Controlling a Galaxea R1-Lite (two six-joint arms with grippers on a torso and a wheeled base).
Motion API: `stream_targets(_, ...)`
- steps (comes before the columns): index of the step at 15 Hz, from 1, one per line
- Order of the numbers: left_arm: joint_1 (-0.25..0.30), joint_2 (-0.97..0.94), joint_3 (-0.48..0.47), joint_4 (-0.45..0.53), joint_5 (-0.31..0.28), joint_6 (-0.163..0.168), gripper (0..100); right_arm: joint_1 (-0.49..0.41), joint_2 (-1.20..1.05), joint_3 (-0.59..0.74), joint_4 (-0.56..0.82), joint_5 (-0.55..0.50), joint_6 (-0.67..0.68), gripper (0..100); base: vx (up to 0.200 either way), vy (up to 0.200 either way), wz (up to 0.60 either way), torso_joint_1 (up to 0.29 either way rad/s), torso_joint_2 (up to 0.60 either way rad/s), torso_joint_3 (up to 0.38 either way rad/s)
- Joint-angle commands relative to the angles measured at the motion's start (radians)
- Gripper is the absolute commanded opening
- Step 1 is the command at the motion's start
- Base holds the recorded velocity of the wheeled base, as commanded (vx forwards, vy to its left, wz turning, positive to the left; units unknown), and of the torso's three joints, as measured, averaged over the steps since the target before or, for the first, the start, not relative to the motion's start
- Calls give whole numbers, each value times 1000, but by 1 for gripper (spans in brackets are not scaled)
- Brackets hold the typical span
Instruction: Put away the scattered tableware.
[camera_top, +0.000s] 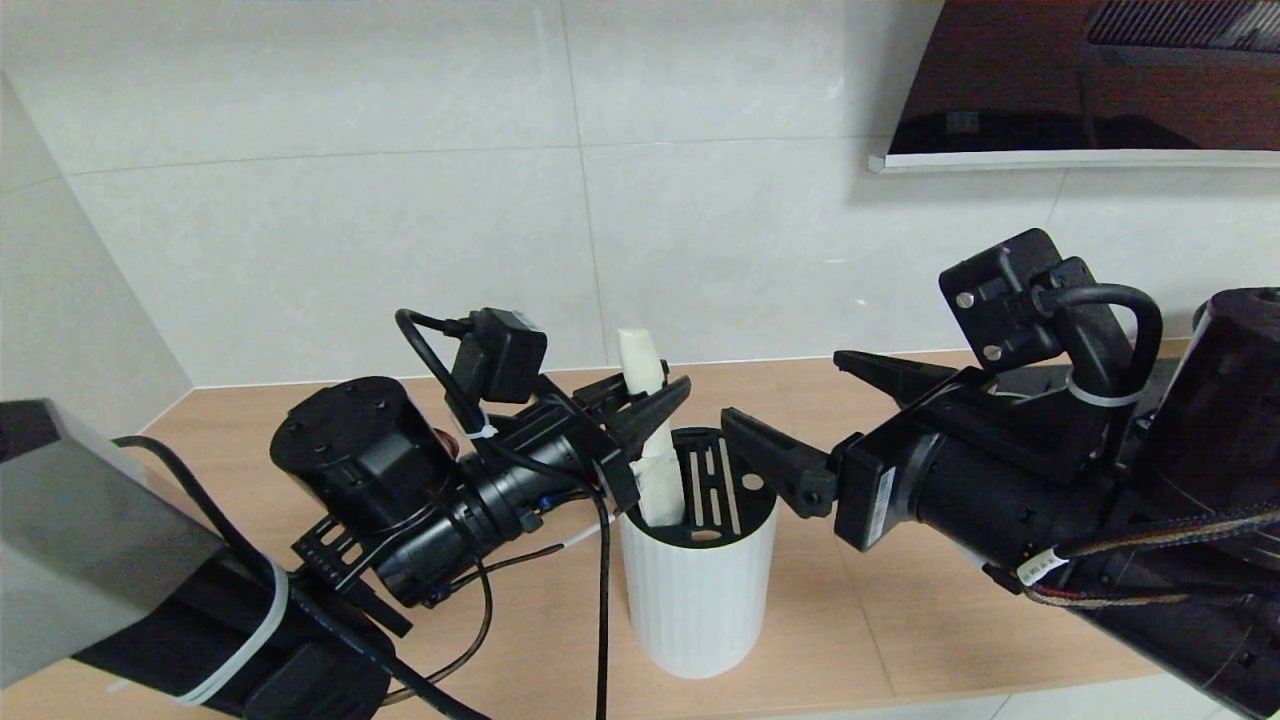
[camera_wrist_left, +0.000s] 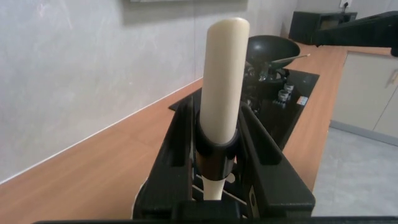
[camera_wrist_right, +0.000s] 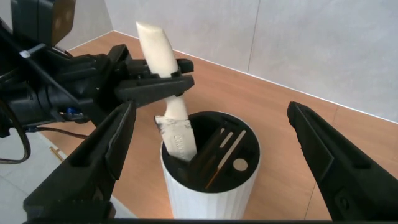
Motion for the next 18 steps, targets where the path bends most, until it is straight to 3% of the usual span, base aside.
stream_targets(1, -1, 2, 0, 0, 0, 0, 0, 1, 2, 0, -1, 0, -1, 100, 0, 0, 0, 0, 0, 0)
stream_targets(2, -1, 2, 0, 0, 6, 0, 0, 1, 2, 0, 1, 0, -1, 100, 0, 0, 0, 0, 0, 0)
stream_targets(3, -3, 2, 0, 0, 17, 0, 100, 1, 2, 0, -1, 0, -1, 100, 0, 0, 0, 0, 0, 0)
stream_targets(18, -9, -22, -9, -6, 48, -6, 100, -2, -6, 0, -2, 0, -1, 100, 0, 0, 0, 0, 0, 0)
